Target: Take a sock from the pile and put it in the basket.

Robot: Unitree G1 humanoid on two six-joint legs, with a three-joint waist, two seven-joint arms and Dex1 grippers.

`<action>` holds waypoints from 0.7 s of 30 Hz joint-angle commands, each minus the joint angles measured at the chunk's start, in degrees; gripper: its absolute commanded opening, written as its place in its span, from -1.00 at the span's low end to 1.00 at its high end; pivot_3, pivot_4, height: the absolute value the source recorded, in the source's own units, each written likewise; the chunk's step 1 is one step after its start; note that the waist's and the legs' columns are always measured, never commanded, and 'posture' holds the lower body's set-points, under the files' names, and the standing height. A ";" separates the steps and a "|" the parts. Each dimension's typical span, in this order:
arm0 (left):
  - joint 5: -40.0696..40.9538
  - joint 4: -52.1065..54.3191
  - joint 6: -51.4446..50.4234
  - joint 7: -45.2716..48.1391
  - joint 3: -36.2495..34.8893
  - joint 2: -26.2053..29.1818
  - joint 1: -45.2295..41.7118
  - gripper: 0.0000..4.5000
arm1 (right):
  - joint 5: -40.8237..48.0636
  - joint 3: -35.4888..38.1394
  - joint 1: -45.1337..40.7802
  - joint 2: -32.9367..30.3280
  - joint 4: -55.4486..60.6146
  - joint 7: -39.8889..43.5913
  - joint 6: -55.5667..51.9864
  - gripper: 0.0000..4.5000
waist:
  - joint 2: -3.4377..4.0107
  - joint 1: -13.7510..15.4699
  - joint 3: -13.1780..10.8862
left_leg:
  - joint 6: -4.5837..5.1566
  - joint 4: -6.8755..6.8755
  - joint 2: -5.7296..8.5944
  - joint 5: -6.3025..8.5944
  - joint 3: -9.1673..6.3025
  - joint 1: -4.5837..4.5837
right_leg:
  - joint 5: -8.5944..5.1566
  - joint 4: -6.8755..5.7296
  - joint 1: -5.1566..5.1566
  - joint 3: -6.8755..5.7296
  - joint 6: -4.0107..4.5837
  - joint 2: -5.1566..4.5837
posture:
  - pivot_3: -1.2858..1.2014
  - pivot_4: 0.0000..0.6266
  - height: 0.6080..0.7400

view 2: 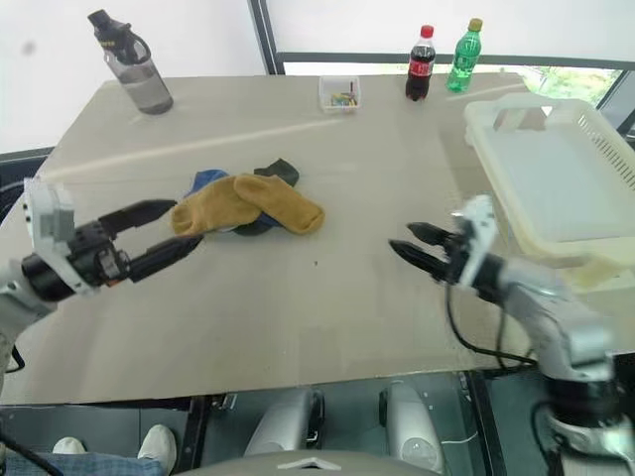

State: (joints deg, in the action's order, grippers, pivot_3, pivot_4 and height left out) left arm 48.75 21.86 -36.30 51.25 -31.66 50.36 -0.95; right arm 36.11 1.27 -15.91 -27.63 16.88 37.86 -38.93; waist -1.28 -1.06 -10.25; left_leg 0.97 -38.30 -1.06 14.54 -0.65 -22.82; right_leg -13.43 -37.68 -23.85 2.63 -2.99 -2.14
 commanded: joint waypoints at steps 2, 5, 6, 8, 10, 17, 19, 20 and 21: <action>1.37 0.73 -1.10 0.29 -1.57 1.24 -0.51 1.00 | -4.84 -6.06 -8.21 6.52 -6.32 -6.38 -2.90 0.19 | 0.00 0.01 0.00 | 0.00 0.02 0.00 0.00 0.02 -0.07 | 0.02 0.00 -0.09 0.02 -0.01 0.00 | 0.03 -0.52 1.00; 0.86 1.14 -0.75 0.71 -1.46 1.00 0.45 1.00 | -8.82 -9.87 -13.29 11.48 -12.17 -8.43 -2.24 0.19 | 0.01 -0.11 -0.01 | 0.00 0.03 0.00 0.00 0.03 -0.08 | 0.03 -0.01 -0.12 0.04 -0.01 0.00 | 0.03 -0.52 1.00; 0.87 1.21 -0.85 0.90 -1.42 1.05 0.80 1.00 | -10.00 -10.54 -14.56 12.78 -14.08 -9.04 -1.78 0.19 | 0.01 -0.14 -0.01 | 0.00 0.04 -0.01 0.00 0.03 -0.05 | 0.03 -0.02 -0.11 0.04 -0.01 0.00 | 0.03 -0.52 1.00; 0.99 1.75 -0.92 1.23 -1.47 1.04 1.71 1.00 | -12.14 -11.42 -17.03 15.50 -17.88 -10.34 -0.78 0.19 | 0.02 -0.13 -0.01 | -0.01 0.04 -0.02 0.00 0.02 -0.05 | 0.04 -0.04 -0.12 0.03 0.00 0.02 | 0.03 -0.52 1.00; 1.49 2.49 -1.33 1.33 -1.75 1.13 2.63 1.00 | -13.62 -11.71 -19.66 18.34 -21.69 -11.40 -0.04 0.19 | 0.02 0.01 -0.01 | -0.01 0.04 -0.02 0.00 0.02 -0.06 | 0.04 -0.03 -0.11 0.03 0.00 0.01 | 0.03 -0.52 1.00; 0.58 3.96 -1.84 4.53 -3.08 3.29 7.87 1.00 | -18.24 -12.71 -25.49 24.68 -31.87 -11.39 3.38 0.19 | 0.03 -0.78 -0.01 | -0.02 0.08 -0.03 -0.01 0.01 -0.05 | 0.05 -0.04 -0.13 0.03 0.02 0.00 | 0.03 -0.52 1.00; 0.85 4.62 -1.89 4.82 -3.32 3.29 8.75 1.00 | -19.08 -12.19 -26.94 26.08 -34.57 -11.69 4.29 0.19 | 0.03 -1.06 -0.02 | -0.02 0.08 -0.04 -0.01 -0.01 -0.05 | 0.05 -0.04 -0.12 0.02 0.03 0.00 | 0.03 -0.52 1.00; 0.88 4.89 -1.91 4.92 -3.42 3.23 9.11 1.00 | -19.45 -11.80 -27.55 26.82 -35.89 -12.15 4.66 0.19 | 0.03 -1.26 -0.02 | -0.02 0.08 -0.04 -0.01 -0.01 -0.05 | 0.06 -0.04 -0.13 0.02 0.03 0.00 | 0.03 -0.52 1.00; 0.79 5.21 -1.92 5.19 -3.55 3.23 9.70 1.00 | -20.02 -11.56 -28.13 27.56 -37.38 -12.80 5.27 0.19 | 0.03 -1.33 -0.02 | -0.02 0.08 -0.05 -0.01 0.00 -0.04 | 0.07 -0.05 -0.13 0.02 0.04 0.00 | 0.03 -0.52 1.00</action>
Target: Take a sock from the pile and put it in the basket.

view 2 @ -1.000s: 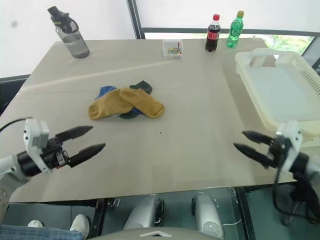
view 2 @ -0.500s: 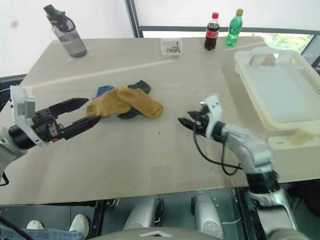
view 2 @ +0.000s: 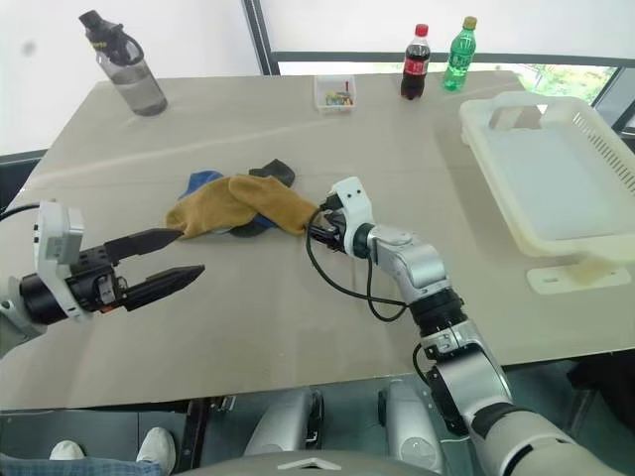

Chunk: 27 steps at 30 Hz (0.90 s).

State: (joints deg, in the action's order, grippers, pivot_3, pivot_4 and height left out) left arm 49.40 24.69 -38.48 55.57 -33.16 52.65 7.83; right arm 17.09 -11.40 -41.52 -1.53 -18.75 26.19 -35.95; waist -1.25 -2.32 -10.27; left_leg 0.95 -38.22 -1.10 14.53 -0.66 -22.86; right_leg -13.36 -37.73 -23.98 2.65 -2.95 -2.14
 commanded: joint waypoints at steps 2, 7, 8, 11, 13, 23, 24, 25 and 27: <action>0.16 2.90 0.25 1.13 -2.33 0.88 1.73 1.00 | -2.21 1.32 -3.22 2.44 -3.94 -2.13 3.52 0.19 | 0.01 -0.23 0.00 | 0.00 0.00 -0.02 0.00 0.00 0.02 | 0.01 0.00 -0.01 0.00 0.01 0.00 | 0.03 -0.52 1.00; 0.34 3.38 0.21 1.18 -3.01 0.86 2.45 1.00 | -2.33 3.32 -3.64 4.39 -6.24 -3.40 4.10 0.19 | 0.02 -0.22 -0.01 | 0.00 0.05 -0.04 0.00 -0.03 0.01 | 0.01 0.00 -0.05 0.00 0.03 0.01 | 0.03 -0.52 1.00; 0.39 3.49 0.17 1.15 -3.12 0.83 2.56 1.00 | -2.43 3.39 -3.65 4.56 -6.39 -3.19 4.10 0.19 | 0.02 -0.22 -0.01 | 0.00 0.05 -0.04 0.00 -0.04 0.01 | 0.02 0.00 -0.05 0.01 0.03 0.01 | 0.03 -0.52 1.00; 0.50 3.92 0.14 1.00 -3.30 0.63 3.03 1.00 | -2.77 3.39 -3.43 4.95 -6.42 -2.52 4.07 0.09 | 0.03 -0.24 -0.02 | 0.00 0.05 -0.05 0.00 -0.11 0.01 | 0.02 0.00 -0.05 0.01 0.04 0.00 | 0.03 -0.52 1.00; 0.54 4.22 0.15 0.86 -3.33 0.46 3.38 1.00 | -3.19 3.03 -3.02 4.95 -6.07 -2.15 4.04 -0.15 | 0.04 -0.24 -0.02 | 0.00 0.05 -0.05 0.00 -0.16 0.01 | 0.02 0.00 -0.05 0.01 0.04 0.00 | 0.03 -0.52 1.00; 0.58 4.33 0.55 0.89 -3.18 -0.11 4.47 1.00 | -4.92 1.66 -0.53 2.29 -2.59 0.38 1.51 -0.98 | 0.04 -0.21 -0.02 | 0.00 0.07 -0.05 0.00 -0.28 0.02 | 0.02 0.01 -0.06 0.00 0.05 0.01 | 0.03 -0.52 1.00; 0.59 4.32 0.56 0.89 -3.11 -0.12 4.44 1.00 | -4.69 1.82 0.20 1.44 -1.14 0.96 0.70 -0.98 | 0.04 -0.14 -0.03 | 0.00 0.07 -0.05 0.00 -0.29 0.02 | 0.02 0.02 -0.05 0.00 0.05 0.01 | 0.03 -0.52 1.00; 0.60 4.26 0.59 0.93 -3.01 -0.14 4.39 1.00 | -4.23 2.30 1.28 0.28 0.89 1.55 -0.34 -0.98 | 0.05 -0.03 -0.03 | 0.00 0.07 -0.05 0.00 -0.30 0.01 | 0.02 0.04 -0.05 -0.01 0.05 0.00 | 0.03 -0.52 1.00; 0.59 4.13 0.65 1.00 -2.76 -0.17 4.24 1.00 | -3.15 3.61 3.76 -2.38 5.35 2.50 -2.79 -0.98 | 0.04 0.13 -0.03 | 0.00 0.07 -0.03 0.00 -0.32 -0.01 | 0.02 0.06 -0.04 -0.01 0.05 -0.02 | 0.03 -0.52 1.00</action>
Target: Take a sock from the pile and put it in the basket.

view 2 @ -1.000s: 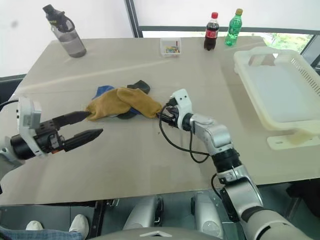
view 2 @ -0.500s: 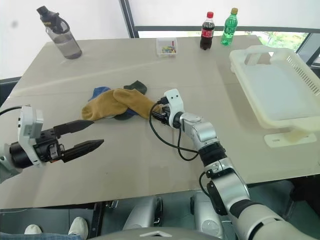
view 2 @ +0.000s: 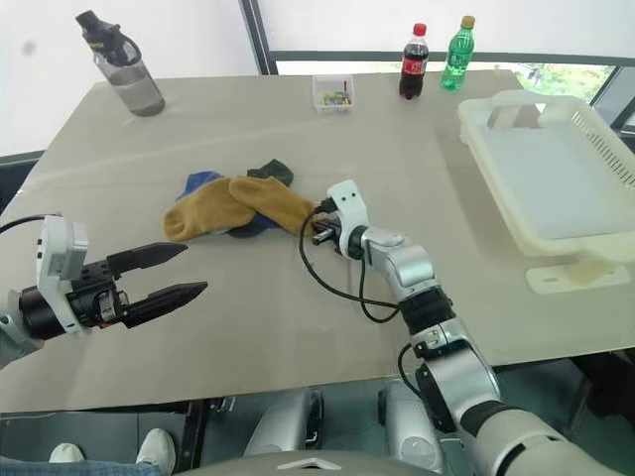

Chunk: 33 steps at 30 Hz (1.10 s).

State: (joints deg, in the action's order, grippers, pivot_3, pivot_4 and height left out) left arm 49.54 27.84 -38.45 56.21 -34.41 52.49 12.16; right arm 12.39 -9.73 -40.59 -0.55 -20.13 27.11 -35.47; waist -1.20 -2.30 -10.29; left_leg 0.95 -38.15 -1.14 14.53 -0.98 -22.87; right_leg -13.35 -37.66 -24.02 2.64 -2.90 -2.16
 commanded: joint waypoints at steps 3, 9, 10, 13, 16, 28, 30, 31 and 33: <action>0.49 0.68 0.69 0.61 -0.90 -0.02 -0.51 1.00 | 4.26 3.79 6.86 -7.99 13.85 3.49 -8.13 -0.98 | 0.00 0.07 0.00 | 0.00 0.00 0.07 0.00 -0.01 -0.03 | -0.02 0.02 0.02 -0.02 0.02 -0.08 | 0.03 -0.52 1.00; -0.07 -1.12 1.08 1.39 1.74 0.49 -3.44 1.00 | 15.42 14.11 14.91 -17.46 29.23 6.67 -22.43 -0.98 | 0.06 0.25 -0.04 | 0.01 0.01 0.06 0.00 0.04 -0.04 | -0.08 0.01 0.03 -0.07 0.11 -0.05 | 0.03 -0.52 1.00; -0.29 -1.55 1.19 1.69 2.21 0.61 -3.94 1.00 | 16.81 15.70 15.98 -18.80 30.74 7.02 -23.50 -0.98 | 0.07 0.21 -0.05 | 0.01 0.00 0.07 0.00 0.07 -0.04 | -0.09 0.02 0.03 -0.06 0.11 -0.05 | 0.03 -0.52 1.00; -0.85 -2.60 1.45 2.29 3.92 0.52 -5.60 1.00 | 20.09 20.03 19.78 -22.82 34.48 8.72 -24.07 -0.98 | 0.08 -0.05 -0.05 | 0.01 0.00 0.05 0.00 0.34 0.00 | -0.11 0.01 0.03 -0.01 0.14 -0.03 | 0.03 -0.52 1.00; -1.69 -4.08 1.92 2.45 6.40 0.21 -8.34 1.00 | 22.70 23.68 22.93 -25.63 36.12 9.43 -24.82 -0.98 | 0.07 -0.07 -0.06 | 0.01 0.01 0.04 0.00 0.40 0.02 | -0.11 0.03 0.02 0.03 0.11 0.09 | 0.03 -0.52 1.00; -3.41 -7.08 2.73 4.45 10.49 0.08 -12.84 1.00 | 57.85 45.19 11.51 -30.49 40.55 0.98 -34.82 -0.98 | 0.11 -0.09 -0.15 | 0.02 0.01 -0.07 0.01 0.50 0.00 | -0.01 0.02 -0.02 0.16 -0.05 0.17 | 0.03 -0.52 1.00; -3.39 -6.69 2.65 4.33 10.46 -0.08 -12.59 1.00 | 64.51 43.30 9.95 -29.62 41.67 -3.67 -35.46 -0.98 | 0.11 -0.11 -0.15 | 0.02 0.04 -0.12 0.01 0.48 0.00 | -0.01 0.02 -0.03 0.16 -0.05 0.21 | 0.03 -0.52 1.00; -3.37 -6.57 2.59 4.23 10.48 -0.14 -12.55 1.00 | 65.64 40.80 9.84 -29.03 42.43 -5.68 -35.93 -0.98 | 0.10 -0.09 -0.14 | 0.02 0.06 -0.13 0.01 0.47 0.00 | -0.01 0.03 -0.02 0.16 -0.04 0.22 | 0.03 -0.52 1.00; -3.33 -6.37 2.54 4.15 10.36 -0.19 -12.36 1.00 | 65.31 34.71 10.09 -27.49 43.37 -9.94 -36.92 -0.98 | 0.08 -0.12 -0.13 | 0.02 0.06 -0.14 0.01 0.47 0.01 | -0.02 0.03 -0.02 0.16 -0.03 0.22 | 0.03 -0.52 1.00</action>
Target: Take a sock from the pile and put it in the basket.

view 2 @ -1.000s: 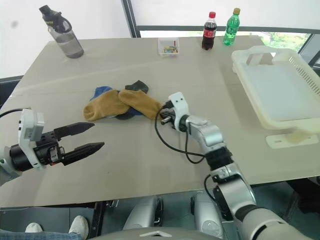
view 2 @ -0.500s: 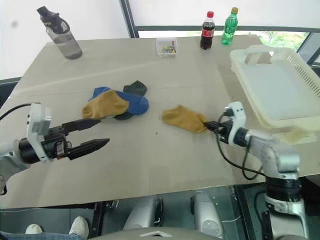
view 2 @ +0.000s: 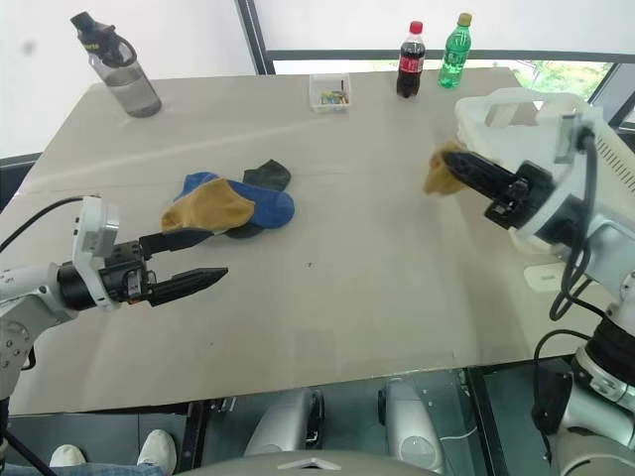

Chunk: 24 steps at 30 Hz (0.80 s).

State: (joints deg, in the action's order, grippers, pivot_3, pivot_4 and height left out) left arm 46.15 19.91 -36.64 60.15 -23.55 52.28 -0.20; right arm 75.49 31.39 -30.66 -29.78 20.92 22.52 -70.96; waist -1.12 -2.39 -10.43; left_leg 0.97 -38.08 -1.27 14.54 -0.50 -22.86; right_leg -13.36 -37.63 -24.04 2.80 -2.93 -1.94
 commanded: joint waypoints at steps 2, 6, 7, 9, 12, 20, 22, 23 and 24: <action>0.02 1.72 0.79 0.20 -0.68 0.01 0.31 1.00 | -1.86 -15.37 0.97 5.19 2.32 -9.59 -2.77 -0.98 | -0.01 -0.10 0.02 | 0.00 -0.01 -0.01 0.00 0.05 -0.01 | -0.01 0.01 -0.01 0.05 0.02 -0.02 | 0.03 -0.52 1.00; -0.15 1.61 0.88 -0.01 -0.84 0.12 0.23 1.00 | -11.48 -27.93 1.36 10.46 -1.12 -15.70 -3.32 -0.98 | 0.00 0.00 0.01 | 0.00 0.00 -0.01 0.00 0.05 -0.07 | -0.06 -0.06 -0.14 0.09 0.12 -0.02 | 0.03 -0.52 1.00; -0.13 1.55 0.82 -0.10 -0.96 0.18 0.17 1.00 | -13.22 -29.77 1.17 11.24 -1.62 -16.25 -3.10 -0.98 | 0.00 0.14 0.01 | 0.00 -0.01 0.01 0.00 0.05 -0.13 | -0.02 -0.08 -0.19 0.09 0.06 -0.03 | 0.03 -0.52 1.00; -0.08 1.53 0.72 -0.20 -1.33 0.22 0.38 1.00 | -16.62 -32.81 0.58 12.63 -2.64 -16.71 -2.21 -0.98 | -0.02 0.29 0.02 | 0.00 -0.04 0.04 -0.01 0.04 -0.28 | 0.02 -0.06 -0.30 0.07 0.00 -0.07 | 0.03 -0.52 1.00; 0.09 2.30 0.59 -0.56 -1.87 -0.05 1.36 1.00 | -19.73 -32.65 -0.02 16.61 -5.61 -18.21 0.24 -0.98 | -0.06 0.13 0.05 | -0.01 -0.20 0.05 -0.01 0.01 -0.79 | 0.05 -0.08 -0.77 0.05 -0.03 -0.09 | 0.03 -0.52 1.00; 0.45 2.21 0.32 -0.77 -2.49 0.38 1.37 1.00 | -27.37 -33.71 0.30 19.63 -9.84 -14.62 6.59 -0.72 | -0.05 0.02 0.04 | -0.01 -0.19 0.06 -0.01 -0.02 -0.88 | 0.05 -0.12 -0.87 -0.03 -0.03 -0.07 | 0.03 -0.52 1.00; 0.46 1.99 0.21 -0.71 -2.34 0.53 1.09 1.00 | -28.36 -33.19 0.36 20.00 -10.31 -13.57 8.05 -0.38 | -0.05 0.02 0.04 | -0.01 -0.19 0.06 -0.01 -0.02 -0.87 | 0.05 -0.14 -0.87 -0.03 -0.03 -0.07 | 0.03 -0.52 1.00; 0.51 1.98 0.14 -0.68 -2.29 0.57 1.04 1.00 | -28.33 -32.56 0.40 20.52 -10.16 -13.04 8.87 -0.17 | -0.05 0.01 0.04 | -0.01 -0.19 0.06 -0.01 -0.02 -0.87 | 0.05 -0.14 -0.87 -0.03 -0.03 -0.07 | 0.03 -0.52 1.00; 0.63 2.05 0.07 -0.54 -2.31 0.58 1.14 1.00 | -27.99 -32.03 0.55 21.02 -9.60 -12.31 9.64 0.04 | -0.05 0.01 0.04 | -0.01 -0.19 0.05 -0.01 -0.02 -0.87 | 0.05 -0.14 -0.87 -0.03 -0.03 -0.06 | 0.03 -0.52 1.00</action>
State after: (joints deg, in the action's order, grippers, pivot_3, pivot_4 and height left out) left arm 46.22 20.83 -36.82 59.22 -24.21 52.16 1.10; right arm 47.04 -1.72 -29.80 -9.51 9.89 8.55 -63.48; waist -1.17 -2.38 -10.38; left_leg 0.96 -38.27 -1.22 14.53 -0.53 -23.74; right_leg -13.31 -37.77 -24.92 2.77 -2.96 -1.99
